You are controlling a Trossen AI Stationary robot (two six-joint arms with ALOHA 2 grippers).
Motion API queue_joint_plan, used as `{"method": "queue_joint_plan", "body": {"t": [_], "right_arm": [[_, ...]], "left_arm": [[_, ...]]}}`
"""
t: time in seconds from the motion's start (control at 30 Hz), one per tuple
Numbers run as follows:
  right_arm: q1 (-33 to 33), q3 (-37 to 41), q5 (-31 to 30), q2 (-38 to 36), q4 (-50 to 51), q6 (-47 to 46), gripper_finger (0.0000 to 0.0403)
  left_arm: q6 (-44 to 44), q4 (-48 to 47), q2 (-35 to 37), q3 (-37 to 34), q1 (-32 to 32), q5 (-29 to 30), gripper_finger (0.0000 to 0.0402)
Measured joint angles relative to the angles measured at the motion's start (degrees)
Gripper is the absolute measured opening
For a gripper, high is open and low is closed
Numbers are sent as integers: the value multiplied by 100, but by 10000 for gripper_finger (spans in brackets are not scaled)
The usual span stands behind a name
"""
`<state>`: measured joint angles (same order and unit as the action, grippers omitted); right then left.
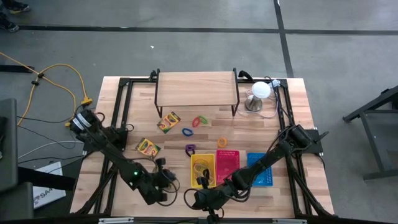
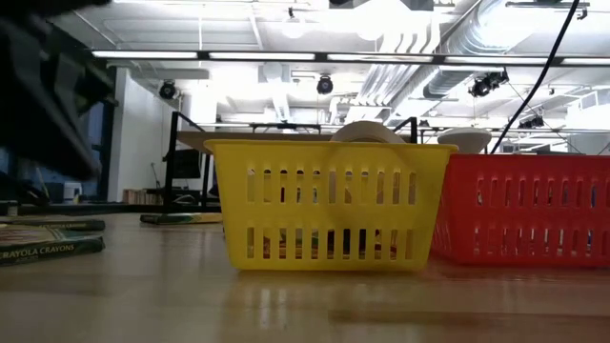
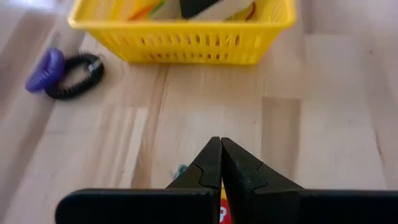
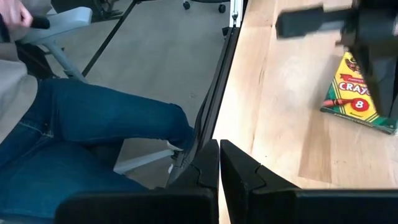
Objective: Pick & Place Office Desk Supplies
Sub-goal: Put the bottom crayon box into the red bin
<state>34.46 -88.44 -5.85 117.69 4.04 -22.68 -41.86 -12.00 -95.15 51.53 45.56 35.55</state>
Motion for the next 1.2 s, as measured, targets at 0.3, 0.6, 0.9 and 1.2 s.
{"method": "queue_joint_plan", "body": {"t": [0.3, 0.6, 0.9, 1.2], "right_arm": [[-77, 0, -13, 0, 10, -2, 2], [-321, 0, -71, 0, 1, 42, 2], [-504, 2, -166, 0, -588, 15, 2], [-533, 2, -435, 0, -1578, 41, 2]], "left_arm": [[-639, -1183, 1045, -2, 46, -472, 0], [-1785, -2363, 1694, 0, 396, -911, 0], [-2422, -3134, 1696, 0, 989, -908, 0], [-2760, -3489, 1696, 0, 1455, -909, 0]]}}
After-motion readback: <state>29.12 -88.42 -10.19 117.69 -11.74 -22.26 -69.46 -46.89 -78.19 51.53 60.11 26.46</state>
